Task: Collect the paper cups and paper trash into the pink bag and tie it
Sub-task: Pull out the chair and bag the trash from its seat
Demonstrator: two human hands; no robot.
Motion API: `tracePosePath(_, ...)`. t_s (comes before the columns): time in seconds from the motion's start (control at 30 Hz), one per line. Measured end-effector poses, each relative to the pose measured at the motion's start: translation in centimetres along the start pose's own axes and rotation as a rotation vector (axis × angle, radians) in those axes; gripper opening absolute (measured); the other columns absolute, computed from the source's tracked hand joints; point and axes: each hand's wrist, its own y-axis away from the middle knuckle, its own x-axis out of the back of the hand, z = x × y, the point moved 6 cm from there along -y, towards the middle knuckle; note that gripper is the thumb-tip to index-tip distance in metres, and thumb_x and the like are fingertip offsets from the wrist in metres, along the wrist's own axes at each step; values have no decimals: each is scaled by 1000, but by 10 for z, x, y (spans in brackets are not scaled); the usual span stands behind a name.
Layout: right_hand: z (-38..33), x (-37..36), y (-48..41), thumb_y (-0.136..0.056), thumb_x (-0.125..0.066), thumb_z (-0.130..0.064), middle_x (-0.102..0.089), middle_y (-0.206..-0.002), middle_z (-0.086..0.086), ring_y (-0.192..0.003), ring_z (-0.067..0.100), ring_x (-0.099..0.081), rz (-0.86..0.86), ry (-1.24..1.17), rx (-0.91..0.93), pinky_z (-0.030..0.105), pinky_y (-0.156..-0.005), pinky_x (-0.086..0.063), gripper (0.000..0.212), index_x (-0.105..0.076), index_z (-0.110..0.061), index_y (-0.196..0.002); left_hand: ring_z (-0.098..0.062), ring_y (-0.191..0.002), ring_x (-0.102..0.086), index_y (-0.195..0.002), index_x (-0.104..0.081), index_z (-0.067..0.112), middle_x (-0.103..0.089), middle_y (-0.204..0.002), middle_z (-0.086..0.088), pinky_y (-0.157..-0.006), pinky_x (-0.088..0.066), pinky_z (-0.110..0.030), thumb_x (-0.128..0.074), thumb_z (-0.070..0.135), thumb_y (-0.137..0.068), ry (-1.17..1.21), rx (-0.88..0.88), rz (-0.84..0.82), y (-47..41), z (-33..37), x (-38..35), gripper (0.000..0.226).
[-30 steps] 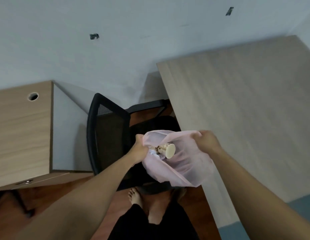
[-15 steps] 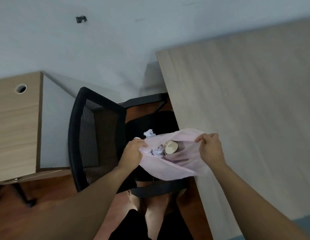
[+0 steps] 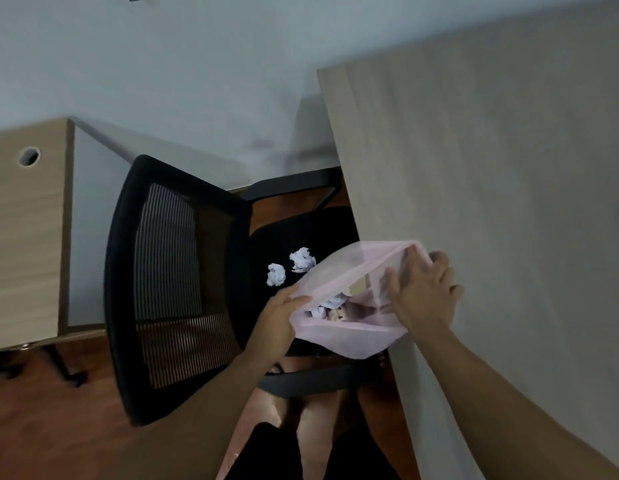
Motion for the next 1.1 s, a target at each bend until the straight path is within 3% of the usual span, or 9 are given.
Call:
tracePosePath(0.17, -22, -20, -2, -109, -44, -56, -24, -175, 28, -159, 46, -28, 63, -32, -64, 64, -126, -24, 67, -42, -18, -163, -32, -160, -29, -168, -31, 20, -26, -176, -5, -131, -28, -45, -46, -6, -104, -63, -1, -41, -4, -17, -32, 71)
tracePosePath(0.27, -27, -31, 1, -111, -35, -58, -14, -180, 25, -167, 44, -13, 116, -60, -90, 61, -134, -12, 69, -39, -19, -167, -34, -151, -36, -172, -6, 14, -18, -177, -9, -124, -39, -45, -52, -18, -90, -211, -82, -70, -11, -31, -47, 100)
tracePosePath(0.37, -27, -34, 2, -110, -35, -60, -10, -182, 22, -168, 42, -9, 169, -61, -81, 61, -134, -8, 71, -38, -20, -168, -31, -146, -37, -171, 7, 12, -12, -176, -6, -116, -46, -40, -57, -17, -89, -276, -117, -89, -19, -39, -56, 108)
tracePosePath(0.57, -25, -35, 2, -107, -35, -63, -6, -183, 18, -169, 40, -5, 196, -57, -97, 62, -134, -8, 74, -37, -22, -169, -23, -134, -51, -172, -13, 14, -39, -163, -3, -112, -49, -36, -56, -8, -97, -83, -213, -30, -36, -54, -45, 89)
tracePosePath(0.67, -25, -36, 2, -107, -37, -62, -6, -183, 18, -169, 40, -5, 215, -37, -100, 62, -134, -7, 73, -39, -21, -168, -14, -132, -55, -165, -41, 16, -50, -151, 3, -109, -50, -28, -53, -10, -95, 82, -205, 106, -44, -54, -28, 75)
tracePosePath(0.73, -24, -37, 0, -107, -36, -62, -5, -183, 17, -170, 39, -4, 216, -33, -104, 62, -134, -7, 74, -38, -22, -168, -12, -128, -58, -132, -72, 15, -56, -140, 6, -102, -54, -31, -51, -14, -90, 109, -204, 287, -50, -51, -11, 55)
tracePosePath(0.83, -23, -38, 1, -107, -36, -62, -5, -184, 17, -170, 39, -3, 230, -29, -102, 62, -134, -7, 74, -34, -23, -170, -17, -122, -55, -96, -65, 15, -55, -133, 5, -92, -51, -28, -51, -13, -83, 64, -197, 482, -62, -49, 1, 34)
tracePosePath(0.97, -22, -42, 0, -107, -35, -63, -4, -184, 17, -170, 38, -2, 234, -25, -101, 62, -134, -6, 75, -29, -25, -172, -25, -123, -51, -111, -61, 14, -56, -134, -3, -101, -50, -43, -56, -5, -85, 36, -90, 498, -94, -88, -15, 32)
tracePosePath(1.1, -23, -42, -1, -108, -35, -64, -3, -184, 17, -170, 38, -1, 239, -21, -98, 62, -134, -7, 76, -27, -26, -172, -47, -148, -29, -158, -48, 20, -28, -168, -20, -117, -41, -59, -69, 5, -93, -106, 235, 258, -129, -142, -49, 70)
